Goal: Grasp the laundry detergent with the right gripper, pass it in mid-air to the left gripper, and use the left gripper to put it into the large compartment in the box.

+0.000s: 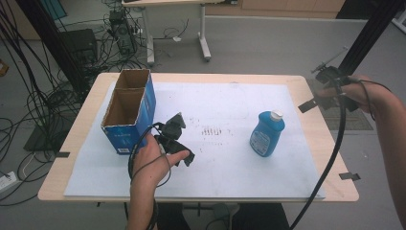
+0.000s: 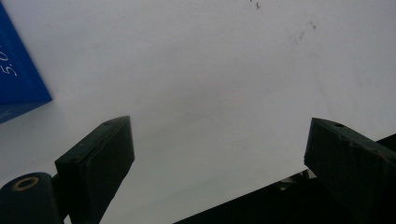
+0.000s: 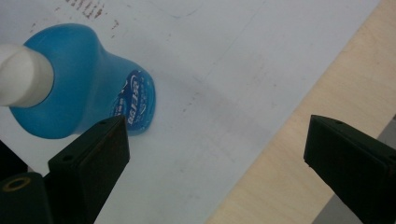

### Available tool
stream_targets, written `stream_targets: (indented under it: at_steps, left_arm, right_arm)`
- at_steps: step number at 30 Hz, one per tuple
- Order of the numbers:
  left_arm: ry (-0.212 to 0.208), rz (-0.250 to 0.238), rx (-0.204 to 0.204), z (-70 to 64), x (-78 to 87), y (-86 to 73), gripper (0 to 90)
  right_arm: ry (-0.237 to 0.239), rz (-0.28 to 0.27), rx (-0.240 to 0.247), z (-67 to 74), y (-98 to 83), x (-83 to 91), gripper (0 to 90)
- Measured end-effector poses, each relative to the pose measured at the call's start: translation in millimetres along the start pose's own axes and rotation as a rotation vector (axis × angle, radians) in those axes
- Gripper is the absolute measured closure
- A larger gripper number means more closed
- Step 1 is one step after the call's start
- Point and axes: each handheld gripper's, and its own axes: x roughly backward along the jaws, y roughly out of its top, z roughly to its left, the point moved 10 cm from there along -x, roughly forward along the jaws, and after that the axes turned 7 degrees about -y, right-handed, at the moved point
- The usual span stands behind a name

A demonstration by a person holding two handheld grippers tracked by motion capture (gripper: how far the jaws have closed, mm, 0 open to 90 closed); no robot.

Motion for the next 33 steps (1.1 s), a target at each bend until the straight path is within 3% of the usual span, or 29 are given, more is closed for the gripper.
stream_targets:
  at_steps: [25, 33]
  left_arm:
    - [-0.005, 0.009, -0.005, -4.2, -3.4, -2.2, 8.8]
    - [-0.005, 0.008, -0.007, -5.1, -3.2, -2.6, 8.7]
  right_arm:
    - [-0.001, 0.001, 0.022, 26.9, -56.5, -22.5, 6.3]
    - [-0.001, -0.005, 0.027, 34.6, -66.1, -26.9, 6.5]
